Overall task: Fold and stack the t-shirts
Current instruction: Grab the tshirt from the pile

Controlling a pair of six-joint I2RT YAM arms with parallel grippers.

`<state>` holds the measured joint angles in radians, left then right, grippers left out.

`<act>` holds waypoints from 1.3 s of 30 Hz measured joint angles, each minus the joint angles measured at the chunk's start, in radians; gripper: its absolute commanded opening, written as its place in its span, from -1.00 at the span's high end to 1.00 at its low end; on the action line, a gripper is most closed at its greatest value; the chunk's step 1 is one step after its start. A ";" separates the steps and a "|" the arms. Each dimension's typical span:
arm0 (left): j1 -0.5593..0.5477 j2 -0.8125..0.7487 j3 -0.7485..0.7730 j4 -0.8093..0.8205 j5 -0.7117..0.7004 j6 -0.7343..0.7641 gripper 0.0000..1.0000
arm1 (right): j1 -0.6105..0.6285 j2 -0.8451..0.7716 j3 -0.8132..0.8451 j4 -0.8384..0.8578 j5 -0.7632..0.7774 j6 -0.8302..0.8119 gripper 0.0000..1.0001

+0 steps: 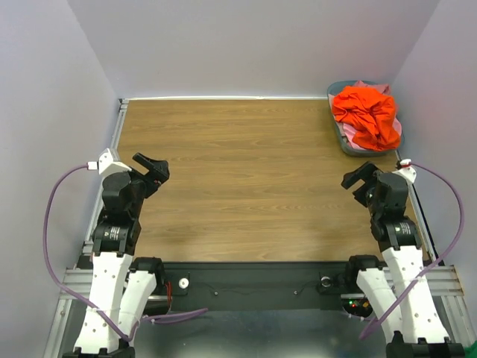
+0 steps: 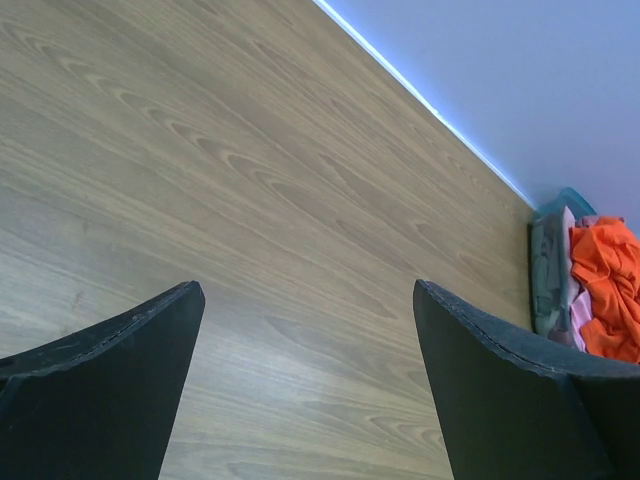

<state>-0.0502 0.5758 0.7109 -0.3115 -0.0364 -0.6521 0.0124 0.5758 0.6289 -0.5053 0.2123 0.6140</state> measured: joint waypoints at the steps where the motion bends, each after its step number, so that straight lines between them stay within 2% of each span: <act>1: 0.000 0.006 0.000 0.003 0.003 -0.001 -0.96 | 0.000 0.000 0.010 -0.005 0.006 0.000 -1.00; 5: 0.000 0.022 -0.004 0.031 0.009 -0.005 -0.96 | 0.000 0.038 0.082 -0.013 0.044 -0.002 -1.00; 8: 0.000 0.032 -0.016 0.042 0.006 -0.013 -0.96 | 0.000 0.139 0.201 -0.011 0.101 -0.019 -1.00; 12: 0.000 0.067 -0.016 0.048 -0.002 -0.019 -0.96 | 0.000 0.345 0.380 -0.003 0.204 -0.050 -1.00; 17: 0.000 0.119 -0.016 0.060 -0.027 -0.023 -0.96 | -0.030 0.718 0.664 0.010 0.309 -0.118 -1.00; 23: 0.000 0.165 -0.016 0.076 -0.055 -0.027 -0.96 | -0.085 1.062 0.967 0.006 0.310 -0.188 -1.00; 29: 0.000 0.200 -0.016 0.111 -0.071 -0.030 -0.96 | -0.156 1.326 1.253 0.007 0.266 -0.228 -0.93; 32: 0.000 0.228 -0.016 0.126 -0.075 -0.030 -0.96 | -0.175 1.444 1.374 0.009 0.250 -0.248 -0.80; 33: 0.000 0.239 -0.016 0.130 -0.077 -0.030 -0.96 | -0.176 1.476 1.401 0.008 0.250 -0.253 -0.68; 35: 0.000 0.255 -0.016 0.133 -0.079 -0.030 -0.96 | -0.175 1.530 1.445 0.009 0.248 -0.261 -0.60; 36: 0.000 0.261 -0.016 0.134 -0.079 -0.030 -0.96 | -0.175 1.553 1.459 0.007 0.248 -0.265 -0.35; 38: 0.000 0.267 -0.016 0.135 -0.080 -0.030 -0.96 | -0.174 1.583 1.471 0.006 0.246 -0.278 0.01; 39: 0.000 0.267 -0.016 0.135 -0.081 -0.030 -0.96 | -0.174 1.592 1.474 0.003 0.246 -0.278 0.74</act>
<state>-0.0498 0.8429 0.6945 -0.1768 -0.1173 -0.6819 -0.1612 2.1674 2.1025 -0.5022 0.4583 0.3355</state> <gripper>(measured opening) 0.978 0.626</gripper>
